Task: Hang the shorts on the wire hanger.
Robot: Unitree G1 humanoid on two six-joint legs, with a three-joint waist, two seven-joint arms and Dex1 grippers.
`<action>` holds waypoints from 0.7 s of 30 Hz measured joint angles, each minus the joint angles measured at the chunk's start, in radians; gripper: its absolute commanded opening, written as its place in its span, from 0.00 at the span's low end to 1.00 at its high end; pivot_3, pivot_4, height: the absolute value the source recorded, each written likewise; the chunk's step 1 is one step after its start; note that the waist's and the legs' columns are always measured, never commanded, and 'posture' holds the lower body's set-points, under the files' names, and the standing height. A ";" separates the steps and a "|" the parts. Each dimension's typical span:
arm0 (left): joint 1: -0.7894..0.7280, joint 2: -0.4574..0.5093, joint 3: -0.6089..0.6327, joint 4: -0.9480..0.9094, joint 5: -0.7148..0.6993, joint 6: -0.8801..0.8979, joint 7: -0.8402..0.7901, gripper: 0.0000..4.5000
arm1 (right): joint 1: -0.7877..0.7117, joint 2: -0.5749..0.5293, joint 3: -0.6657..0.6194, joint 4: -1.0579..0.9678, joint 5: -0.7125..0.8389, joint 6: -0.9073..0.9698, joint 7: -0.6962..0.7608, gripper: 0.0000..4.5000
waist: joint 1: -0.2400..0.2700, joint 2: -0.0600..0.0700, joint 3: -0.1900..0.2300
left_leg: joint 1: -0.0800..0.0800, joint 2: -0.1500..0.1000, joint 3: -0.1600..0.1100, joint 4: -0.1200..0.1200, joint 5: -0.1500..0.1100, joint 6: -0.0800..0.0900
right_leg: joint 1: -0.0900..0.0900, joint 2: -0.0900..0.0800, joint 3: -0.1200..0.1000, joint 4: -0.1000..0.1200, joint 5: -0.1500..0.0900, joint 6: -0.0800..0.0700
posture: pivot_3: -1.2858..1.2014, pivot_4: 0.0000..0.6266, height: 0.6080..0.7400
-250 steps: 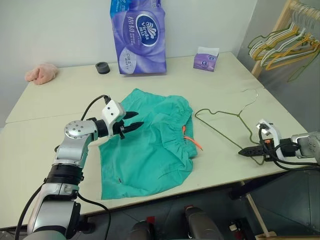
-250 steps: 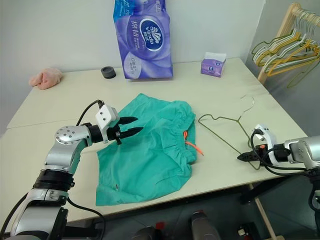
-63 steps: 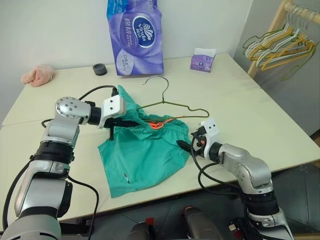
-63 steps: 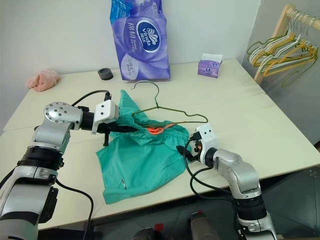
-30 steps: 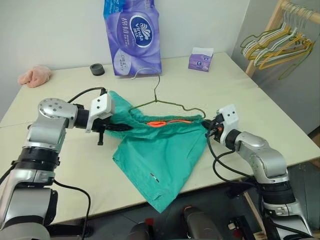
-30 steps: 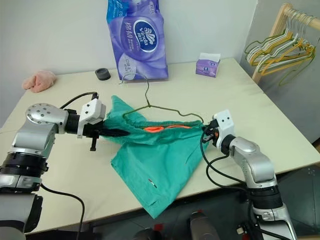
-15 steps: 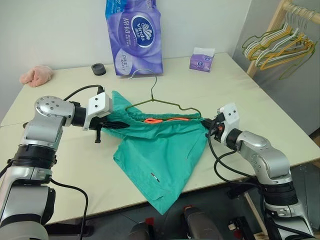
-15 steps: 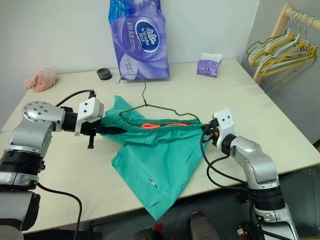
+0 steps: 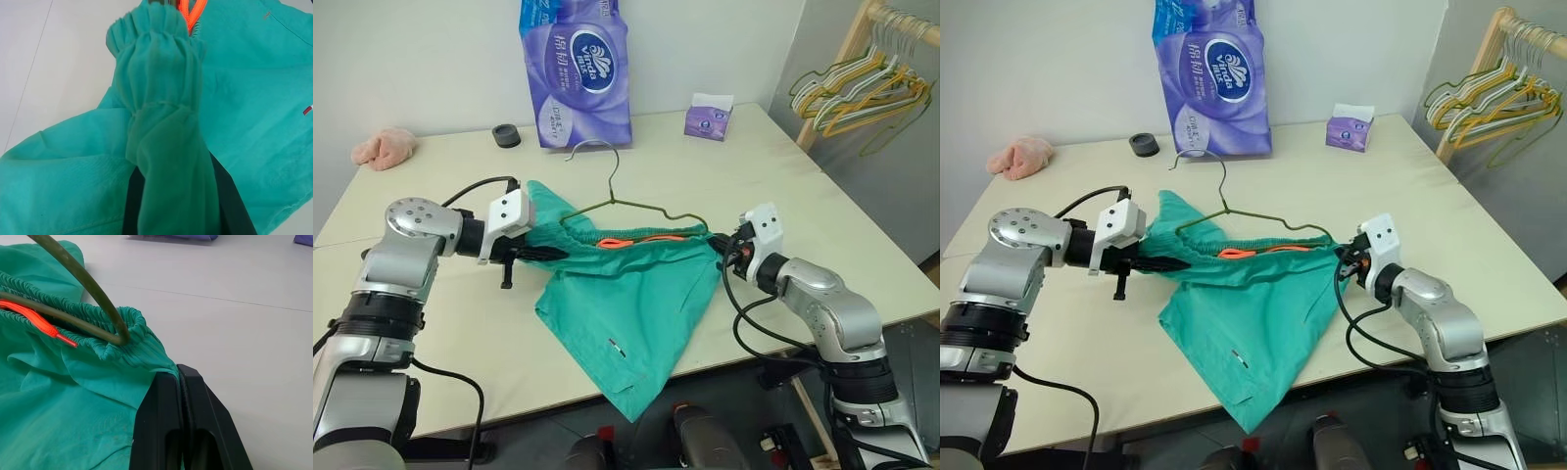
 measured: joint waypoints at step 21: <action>0.001 0.055 -0.055 0.022 0.071 -0.097 0.051 0.00 | 0.046 -0.034 -0.024 -0.086 0.037 -0.036 0.000 0.00 | -0.001 0.000 0.000 | 0.000 0.000 0.000 0.000 0.000 0.000 | 0.000 0.000 0.000 0.000 0.000 0.000 | 0.43 0.15 1.00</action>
